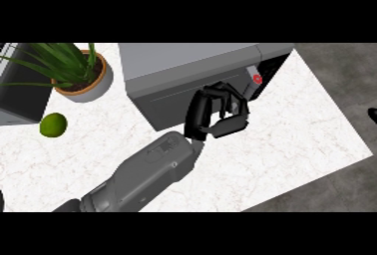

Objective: Pick up the milk, place it into the microwave and close the microwave

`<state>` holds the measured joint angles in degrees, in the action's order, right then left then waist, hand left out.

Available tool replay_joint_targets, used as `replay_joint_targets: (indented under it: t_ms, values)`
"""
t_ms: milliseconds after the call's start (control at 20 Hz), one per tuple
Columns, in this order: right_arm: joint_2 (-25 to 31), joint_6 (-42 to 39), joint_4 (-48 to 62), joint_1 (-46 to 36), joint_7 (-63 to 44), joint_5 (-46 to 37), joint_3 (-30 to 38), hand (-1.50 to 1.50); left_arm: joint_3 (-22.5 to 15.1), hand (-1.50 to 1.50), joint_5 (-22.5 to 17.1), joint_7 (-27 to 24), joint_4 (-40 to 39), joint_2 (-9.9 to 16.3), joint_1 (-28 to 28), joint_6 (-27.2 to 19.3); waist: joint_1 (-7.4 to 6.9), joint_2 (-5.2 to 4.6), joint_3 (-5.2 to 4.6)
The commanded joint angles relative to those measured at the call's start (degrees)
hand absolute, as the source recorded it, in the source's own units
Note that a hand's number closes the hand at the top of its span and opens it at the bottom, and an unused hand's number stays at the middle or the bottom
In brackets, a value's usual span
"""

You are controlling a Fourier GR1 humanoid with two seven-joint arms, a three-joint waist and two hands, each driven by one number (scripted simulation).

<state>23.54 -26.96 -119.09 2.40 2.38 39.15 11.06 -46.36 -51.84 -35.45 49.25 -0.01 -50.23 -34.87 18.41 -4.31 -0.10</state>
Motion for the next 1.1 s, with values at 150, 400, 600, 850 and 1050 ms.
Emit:
replay_joint_targets:
  t_ms: [150,400,600,850,1050]
  values:
    - [1.43,0.51,-0.17,-0.98,-1.66,2.17,0.7,-1.5,2.6,1.5,-2.52,-0.07,-5.51,0.01,-4.3,1.47,0.62,-1.0,-0.08]
    - [2.46,0.8,-0.1,-1.55,-2.43,3.51,1.72,-1.5,1.96,1.5,-3.37,-1.13,-6.17,0.01,-4.29,1.29,1.02,-1.02,-0.02]
    - [3.27,0.71,-0.31,-2.23,-2.71,4.71,2.5,-1.5,1.55,1.5,-4.09,-1.94,-6.32,0.01,-4.58,0.73,1.58,-0.94,0.03]
    - [4.19,-1.05,-0.35,-2.92,-3.49,7.45,1.37,-1.5,1.49,1.5,-5.16,-3.38,-6.59,0.01,-4.53,1.04,0.66,-1.11,0.04]
    - [5.07,-1.88,-0.25,-3.33,-4.33,9.17,0.83,-1.5,0.81,1.5,-5.76,-3.68,-7.06,0.01,-4.93,1.43,0.54,-1.25,0.05]
